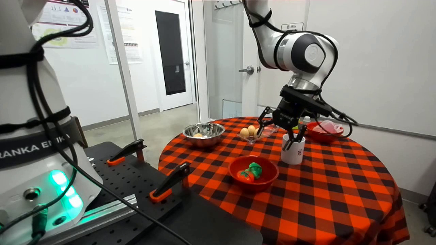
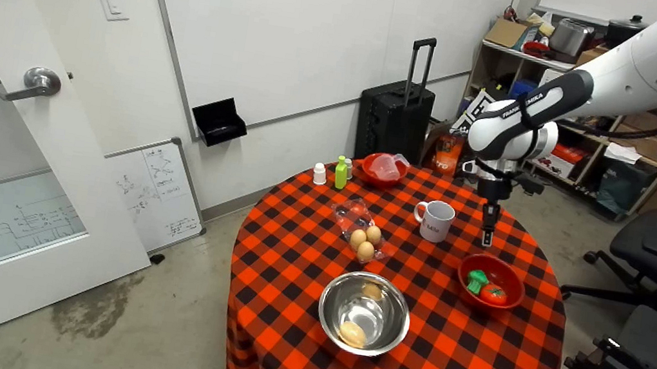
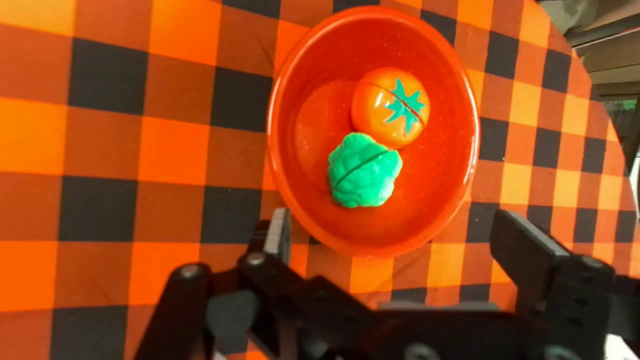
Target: Put the plastic broccoli in the orange bowl
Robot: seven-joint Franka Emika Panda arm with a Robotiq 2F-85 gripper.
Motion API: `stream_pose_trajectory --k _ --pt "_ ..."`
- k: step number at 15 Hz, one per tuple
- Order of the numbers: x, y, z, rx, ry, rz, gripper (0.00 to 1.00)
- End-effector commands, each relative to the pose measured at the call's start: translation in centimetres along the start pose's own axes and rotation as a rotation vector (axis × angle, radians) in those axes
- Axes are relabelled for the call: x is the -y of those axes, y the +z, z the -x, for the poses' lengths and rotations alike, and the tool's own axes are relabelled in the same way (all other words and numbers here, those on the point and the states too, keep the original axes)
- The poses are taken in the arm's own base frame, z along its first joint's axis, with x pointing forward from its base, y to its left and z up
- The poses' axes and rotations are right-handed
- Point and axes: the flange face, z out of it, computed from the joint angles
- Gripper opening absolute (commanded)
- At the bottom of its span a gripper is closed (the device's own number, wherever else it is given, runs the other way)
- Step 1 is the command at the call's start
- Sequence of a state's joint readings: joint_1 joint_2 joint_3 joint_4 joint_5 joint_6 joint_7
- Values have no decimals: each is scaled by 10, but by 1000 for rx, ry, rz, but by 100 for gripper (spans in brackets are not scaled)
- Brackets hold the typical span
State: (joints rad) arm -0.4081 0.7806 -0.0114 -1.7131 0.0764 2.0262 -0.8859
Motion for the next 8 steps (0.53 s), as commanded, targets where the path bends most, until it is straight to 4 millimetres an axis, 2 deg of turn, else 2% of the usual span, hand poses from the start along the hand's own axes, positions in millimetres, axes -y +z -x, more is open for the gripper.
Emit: stream_pose_trajectory --k 1,6,8 --pt "11 -28 6 -85 -30 132 100" --pt "20 -47 8 -187 -59 347 100" --pt "24 -45 12 -178 -73 336 100"
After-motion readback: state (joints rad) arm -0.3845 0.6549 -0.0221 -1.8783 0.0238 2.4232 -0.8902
